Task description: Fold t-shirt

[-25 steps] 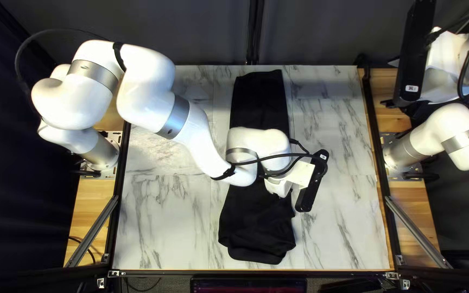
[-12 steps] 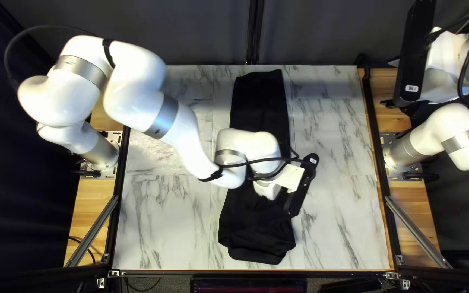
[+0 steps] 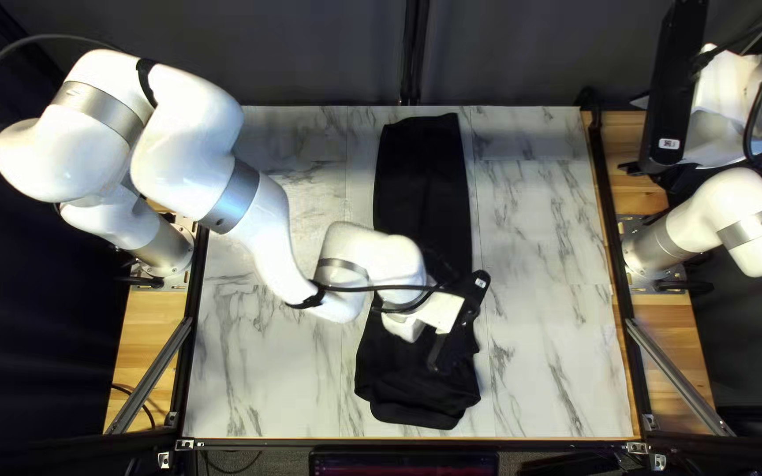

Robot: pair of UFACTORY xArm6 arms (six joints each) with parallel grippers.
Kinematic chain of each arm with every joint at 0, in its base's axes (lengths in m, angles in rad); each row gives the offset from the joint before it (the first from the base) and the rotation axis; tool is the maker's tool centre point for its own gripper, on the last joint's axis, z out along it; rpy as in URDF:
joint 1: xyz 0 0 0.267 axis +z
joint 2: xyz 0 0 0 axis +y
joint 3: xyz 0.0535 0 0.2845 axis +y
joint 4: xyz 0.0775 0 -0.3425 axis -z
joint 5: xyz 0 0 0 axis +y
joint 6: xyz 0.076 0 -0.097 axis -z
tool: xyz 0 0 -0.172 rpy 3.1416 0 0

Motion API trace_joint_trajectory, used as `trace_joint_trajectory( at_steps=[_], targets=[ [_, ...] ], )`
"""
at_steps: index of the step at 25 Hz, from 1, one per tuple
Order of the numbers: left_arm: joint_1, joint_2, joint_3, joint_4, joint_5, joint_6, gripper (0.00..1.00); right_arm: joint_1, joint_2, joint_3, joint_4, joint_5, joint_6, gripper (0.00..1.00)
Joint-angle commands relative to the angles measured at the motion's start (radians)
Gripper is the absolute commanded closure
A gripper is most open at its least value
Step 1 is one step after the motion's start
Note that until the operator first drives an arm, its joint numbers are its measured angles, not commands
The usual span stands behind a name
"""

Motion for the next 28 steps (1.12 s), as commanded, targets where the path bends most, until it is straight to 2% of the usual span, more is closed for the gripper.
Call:
trace_joint_trajectory(
  at_steps=[1, 5, 7, 12, 13, 15, 20, 21, 22, 23, 27, 28],
  targets=[
    [0.003, 0.008, -0.007, 0.003, -0.003, 0.003, 1.00, 0.000, 0.000, 0.000, 0.000, 0.000, 0.000, 0.00],
    [0.045, -0.035, 0.010, 0.027, 0.035, 0.015, 1.00, 0.000, 0.000, 0.000, 0.000, 0.000, 0.000, 0.00],
    [0.061, -0.032, -0.015, 0.035, 0.067, 0.030, 1.00, 0.000, 0.000, 0.000, 0.000, 0.000, 0.000, 0.00],
    [0.088, 0.065, -0.167, 0.028, 0.150, 0.121, 1.00, 0.000, 0.000, 0.000, 0.000, 0.000, 0.000, 0.00],
    [0.094, 0.108, -0.220, 0.015, 0.165, 0.162, 1.00, 0.000, 0.000, 0.000, 0.000, 0.000, 0.000, 0.00],
    [0.096, 0.157, -0.274, -0.010, 0.178, 0.222, 1.00, 0.000, 0.000, 0.000, 0.000, 0.000, 0.000, 0.00],
    [0.090, 0.215, -0.293, -0.098, 0.149, 0.374, 1.00, 0.000, 0.000, 0.000, 0.000, 0.000, 0.000, 0.00],
    [0.090, 0.218, -0.287, -0.115, 0.142, 0.401, 0.95, 0.000, 0.000, 0.000, 0.000, 0.000, 0.000, 0.00],
    [0.090, 0.216, -0.280, -0.126, 0.137, 0.414, 0.27, 0.000, 0.000, 0.000, 0.000, 0.000, 0.000, 0.00],
    [0.092, 0.205, -0.259, -0.141, 0.125, 0.426, 0.00, 0.000, 0.000, 0.000, 0.000, 0.000, 0.000, 0.00],
    [0.089, 0.126, -0.136, -0.138, 0.042, 0.351, 0.00, 0.000, 0.000, 0.000, 0.000, 0.000, 0.000, 0.00],
    [0.082, 0.083, -0.073, -0.118, -0.002, 0.279, 0.00, 0.000, 0.000, 0.000, 0.000, 0.000, 0.000, 0.00]
  ],
)
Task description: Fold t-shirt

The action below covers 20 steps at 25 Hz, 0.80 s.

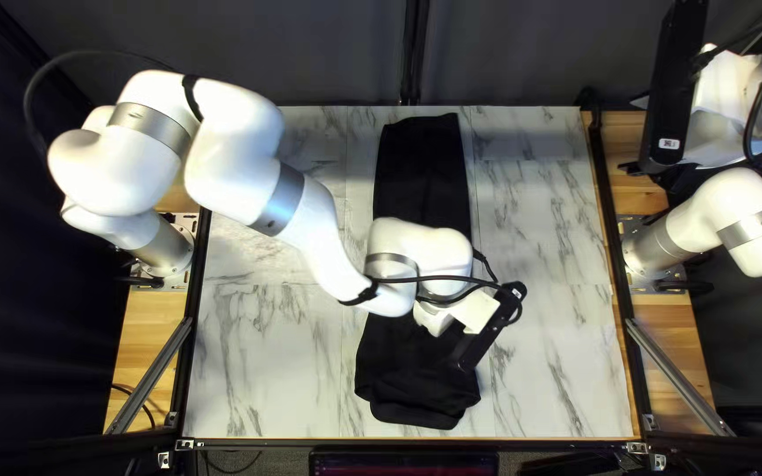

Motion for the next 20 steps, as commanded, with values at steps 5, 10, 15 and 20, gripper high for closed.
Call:
trace_joint_trajectory(
  at_steps=[5, 10, 15, 20],
  targets=[
    [-0.062, -0.239, 0.330, 0.272, -0.250, -0.626, 0.00, 0.000, 0.000, 0.000, 0.000, 0.000, 0.000, 0.00],
    [-0.129, -0.270, 0.352, 0.750, -0.194, -1.347, 0.00, 0.000, 0.000, 0.000, 0.000, 0.000, 0.000, 0.00],
    [-0.195, -0.242, 0.313, 0.954, -0.030, -1.736, 0.00, 0.000, 0.000, 0.000, 0.000, 0.000, 0.000, 0.00],
    [-0.260, -0.163, 0.191, 0.978, 0.150, -1.864, 0.00, 0.000, 0.000, 0.000, 0.000, 0.000, 0.000, 0.00]
  ],
)
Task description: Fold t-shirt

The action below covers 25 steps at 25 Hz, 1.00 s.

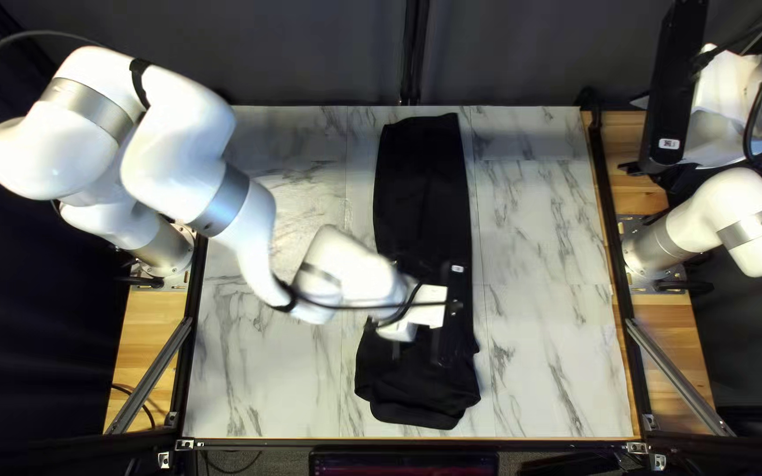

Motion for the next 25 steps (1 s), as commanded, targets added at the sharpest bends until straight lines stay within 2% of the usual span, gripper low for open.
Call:
trace_joint_trajectory(
  at_steps=[1, 5, 10, 25],
  targets=[
    [-0.075, 0.081, -0.125, 0.066, 0.177, -0.146, 0.00, 0.000, 0.000, 0.000, 0.000, 0.000, 0.000, 0.00],
    [-0.079, 0.142, -0.214, 0.053, 0.227, -0.159, 0.00, 0.000, 0.000, 0.000, 0.000, 0.000, 0.000, 0.00],
    [-0.053, 0.204, -0.299, 0.044, 0.239, -0.153, 0.00, 0.000, 0.000, 0.000, 0.000, 0.000, 0.000, 0.00],
    [0.041, 0.244, -0.289, 0.006, 0.186, -0.154, 0.00, 0.000, 0.000, 0.000, 0.000, 0.000, 0.000, 0.00]
  ],
)
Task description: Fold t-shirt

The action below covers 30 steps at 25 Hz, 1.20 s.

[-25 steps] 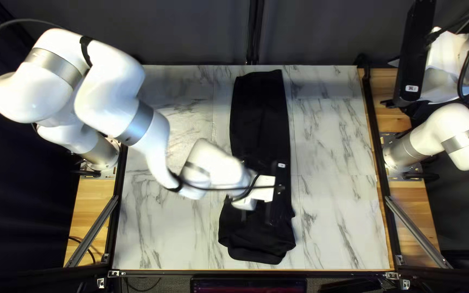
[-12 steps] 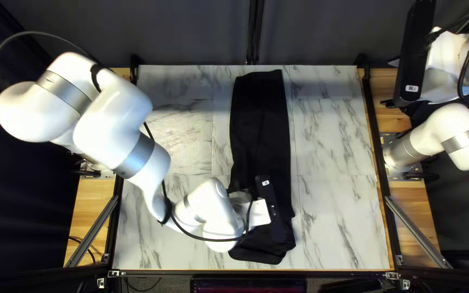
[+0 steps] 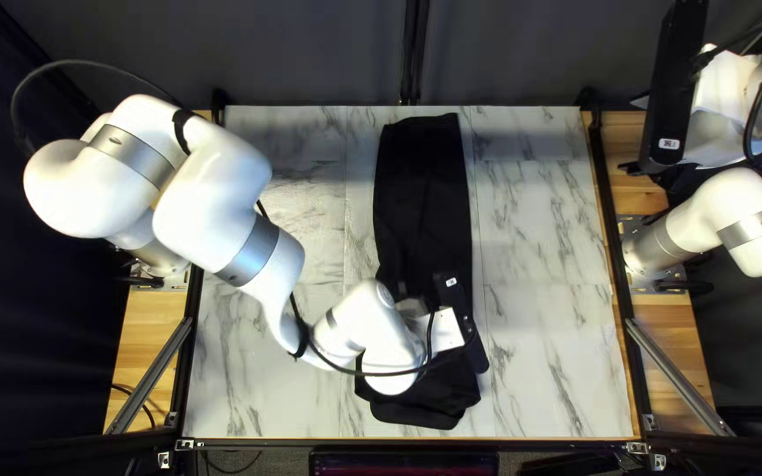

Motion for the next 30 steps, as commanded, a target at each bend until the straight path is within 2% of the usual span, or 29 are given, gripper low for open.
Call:
trace_joint_trajectory(
  at_steps=[1, 7, 10, 14, 19, 24, 30],
  targets=[
    [0.011, -0.003, 0.011, -0.017, 0.006, -0.009, 0.00, 0.000, 0.000, 0.000, 0.000, 0.000, 0.000, 0.00],
    [0.026, -0.082, 0.097, -0.034, 0.057, -0.003, 0.00, 0.000, 0.000, 0.000, 0.000, 0.000, 0.000, 0.00],
    [0.028, -0.113, 0.113, -0.045, 0.101, 0.023, 0.00, 0.000, 0.000, 0.000, 0.000, 0.000, 0.000, 0.00],
    [0.032, -0.124, 0.099, -0.058, 0.152, 0.075, 0.00, 0.000, 0.000, 0.000, 0.000, 0.000, 0.000, 0.00],
    [0.022, -0.126, 0.035, -0.063, 0.226, 0.146, 0.00, 0.000, 0.000, 0.000, 0.000, 0.000, 0.000, 0.00],
    [0.009, -0.102, 0.022, -0.061, 0.202, 0.155, 0.00, 0.000, 0.000, 0.000, 0.000, 0.000, 0.000, 0.00],
    [0.012, -0.114, 0.104, -0.070, 0.107, 0.084, 0.00, 0.000, 0.000, 0.000, 0.000, 0.000, 0.000, 0.00]
  ],
)
